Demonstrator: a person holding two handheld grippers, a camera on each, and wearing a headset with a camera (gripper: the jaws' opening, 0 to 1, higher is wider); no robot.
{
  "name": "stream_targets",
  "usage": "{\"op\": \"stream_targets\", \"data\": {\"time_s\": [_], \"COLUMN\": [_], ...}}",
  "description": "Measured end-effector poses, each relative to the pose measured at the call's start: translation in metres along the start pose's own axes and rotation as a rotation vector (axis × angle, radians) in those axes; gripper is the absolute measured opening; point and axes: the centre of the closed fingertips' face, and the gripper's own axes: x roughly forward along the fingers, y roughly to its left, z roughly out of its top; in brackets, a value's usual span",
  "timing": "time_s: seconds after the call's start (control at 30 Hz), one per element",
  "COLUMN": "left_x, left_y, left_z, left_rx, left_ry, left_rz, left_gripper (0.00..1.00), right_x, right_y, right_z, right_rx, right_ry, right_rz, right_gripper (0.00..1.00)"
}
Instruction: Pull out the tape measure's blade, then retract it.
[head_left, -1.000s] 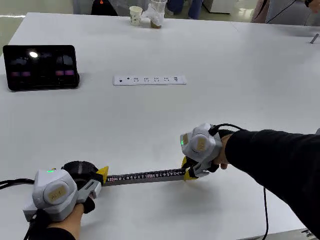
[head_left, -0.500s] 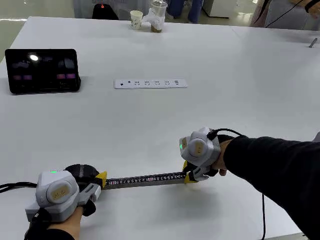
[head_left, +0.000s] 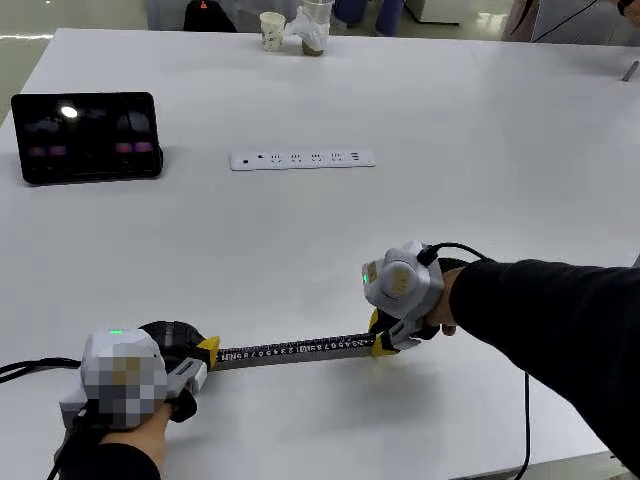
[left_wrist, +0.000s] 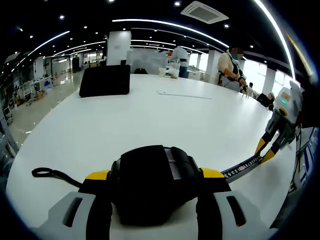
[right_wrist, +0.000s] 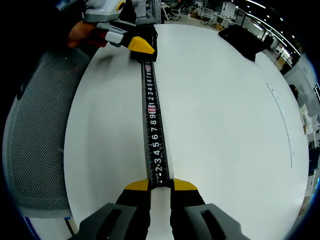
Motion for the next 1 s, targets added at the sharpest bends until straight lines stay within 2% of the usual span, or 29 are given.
{"op": "stream_targets", "data": {"time_s": [0.27,0.5,1.0], "left_x": [-0.0013,-0.0015,0.0], "left_y": [0.0002,-0.0002,-0.0027], "left_z": [-0.0006,-0.0006,-0.0004], "left_rx": [0.005,0.005,0.001], "left_ry": [0.009,0.002,0.016], "left_rz": [-0.002,-0.002,-0.008], "left_gripper": [0.63,0.64,0.64], "right_x": [0.0003,0.0005,0.0022], "right_y": [0.0005,0.0003,-0.0001], "right_z": [0.0017,0.0028,0.0066], "right_rx": [-0.013,-0.018,-0.015], "right_ry": [0.033,0.024,0.035], "right_rz": [-0.002,-0.002,0.003], "right_gripper": [0.11,0.11,0.11]}}
